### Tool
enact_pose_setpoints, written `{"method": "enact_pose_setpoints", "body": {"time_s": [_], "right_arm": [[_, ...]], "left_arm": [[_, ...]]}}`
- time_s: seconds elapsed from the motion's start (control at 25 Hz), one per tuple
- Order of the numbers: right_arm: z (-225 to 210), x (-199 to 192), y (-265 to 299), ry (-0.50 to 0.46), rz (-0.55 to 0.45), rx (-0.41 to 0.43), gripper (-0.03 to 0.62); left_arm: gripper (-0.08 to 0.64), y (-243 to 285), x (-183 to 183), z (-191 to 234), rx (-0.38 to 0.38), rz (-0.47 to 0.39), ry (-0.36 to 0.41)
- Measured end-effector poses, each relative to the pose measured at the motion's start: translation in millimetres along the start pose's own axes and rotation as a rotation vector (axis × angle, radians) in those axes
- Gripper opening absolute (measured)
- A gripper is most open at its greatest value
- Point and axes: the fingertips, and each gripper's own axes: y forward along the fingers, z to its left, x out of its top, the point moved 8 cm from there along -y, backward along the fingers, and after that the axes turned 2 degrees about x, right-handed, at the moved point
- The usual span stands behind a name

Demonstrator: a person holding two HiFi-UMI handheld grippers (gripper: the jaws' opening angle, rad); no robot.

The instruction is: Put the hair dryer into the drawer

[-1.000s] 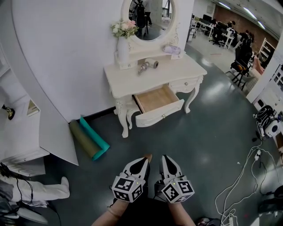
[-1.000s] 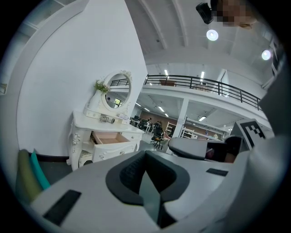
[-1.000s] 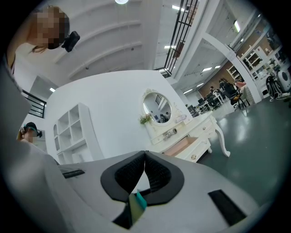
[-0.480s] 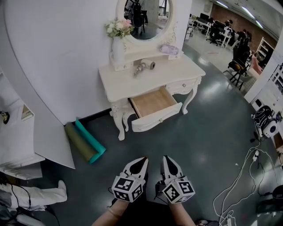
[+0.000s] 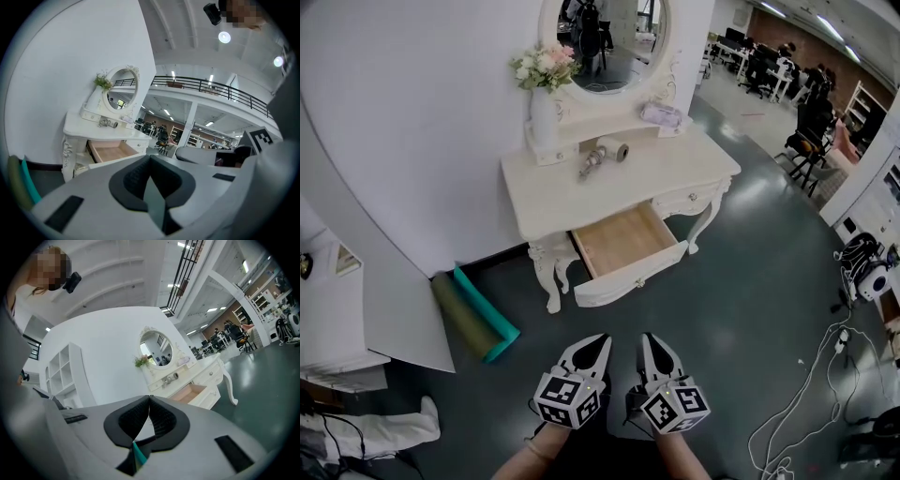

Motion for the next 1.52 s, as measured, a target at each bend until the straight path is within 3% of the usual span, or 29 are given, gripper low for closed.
{"method": "enact_pose_setpoints", "body": {"time_s": [0.64, 0.92, 1.52], "right_arm": [[-42.1, 46.3, 112.6, -0.001, 0.013, -0.019, 0.028], [-59.4, 68.5, 164.9, -0.019, 0.007, 0.010, 0.028], [-98.4, 87.8, 206.7, -0.010, 0.008, 0.046, 0.028]], "left_arm": [[0.014, 98.2, 66.9, 55.3, 0.006, 0.017, -0.055], [0.014, 136.9, 98.3, 76.1, -0.015, 0.012, -0.020], [0.014, 177.3, 112.7, 95.3, 0.019, 0.012, -0.013]]}}
